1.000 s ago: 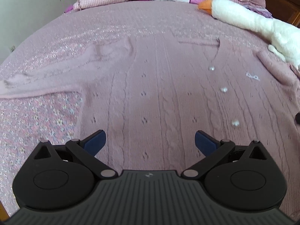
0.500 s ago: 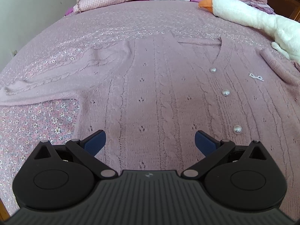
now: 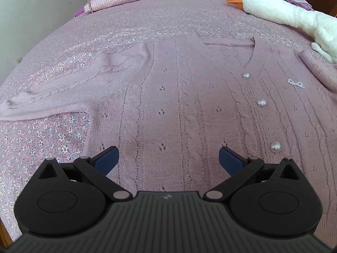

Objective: Fold small clothes
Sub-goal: 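Grasp the cardigan sleeve nearest the right tool with the right gripper, then carry the held sleeve across the cardigan body and open the right gripper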

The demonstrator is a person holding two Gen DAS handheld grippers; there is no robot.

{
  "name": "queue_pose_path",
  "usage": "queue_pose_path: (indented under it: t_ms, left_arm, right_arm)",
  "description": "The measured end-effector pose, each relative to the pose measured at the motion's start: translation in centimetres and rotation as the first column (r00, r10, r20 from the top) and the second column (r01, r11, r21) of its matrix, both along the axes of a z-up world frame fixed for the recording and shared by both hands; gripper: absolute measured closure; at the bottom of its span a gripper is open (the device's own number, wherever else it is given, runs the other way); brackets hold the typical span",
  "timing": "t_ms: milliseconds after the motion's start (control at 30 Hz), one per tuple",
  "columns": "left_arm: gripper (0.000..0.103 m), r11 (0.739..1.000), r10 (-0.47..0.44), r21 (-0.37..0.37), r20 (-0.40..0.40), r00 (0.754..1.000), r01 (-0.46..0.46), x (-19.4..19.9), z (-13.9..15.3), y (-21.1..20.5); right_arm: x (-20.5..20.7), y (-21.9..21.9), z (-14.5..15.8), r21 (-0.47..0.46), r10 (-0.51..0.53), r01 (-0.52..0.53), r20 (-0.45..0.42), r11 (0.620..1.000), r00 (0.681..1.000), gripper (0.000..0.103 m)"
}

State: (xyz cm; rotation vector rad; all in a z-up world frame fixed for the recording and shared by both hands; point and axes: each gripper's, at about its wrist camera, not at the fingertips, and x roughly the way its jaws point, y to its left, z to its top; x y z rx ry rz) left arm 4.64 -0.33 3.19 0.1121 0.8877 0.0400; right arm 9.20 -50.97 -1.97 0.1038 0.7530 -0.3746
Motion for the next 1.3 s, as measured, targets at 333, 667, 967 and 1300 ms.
queue_pose_path:
  t_ms: [333, 667, 967, 1300]
  left_arm:
    - [0.000, 1.000, 0.007, 0.003, 0.028, 1.000, -0.007, -0.6, 0.7, 0.7]
    - [0.000, 1.000, 0.022, -0.011, 0.054, 0.998, -0.022, -1.4, 1.7, 1.9]
    - [0.000, 0.998, 0.049, -0.029, 0.066, 0.997, -0.047, -2.2, 2.3, 3.6]
    - [0.000, 0.993, 0.110, -0.054, 0.086, 0.990, -0.106, -3.0, 2.8, 6.9]
  right_arm:
    - [-0.2, -1.5, 1.6, 0.081, -0.062, 0.060, 0.024, 0.995, 0.998, 0.085]
    - [-2.5, 0.4, 7.3, 0.300, -0.014, -0.048, 0.202, 0.953, 0.979, 0.086]
    - [-3.1, 4.7, 14.1, 0.427, 0.084, -0.239, 0.349, 0.872, 0.933, 0.086]
    - [-1.7, 12.0, 19.6, 0.556, 0.173, -0.421, 0.444, 0.717, 0.879, 0.086]
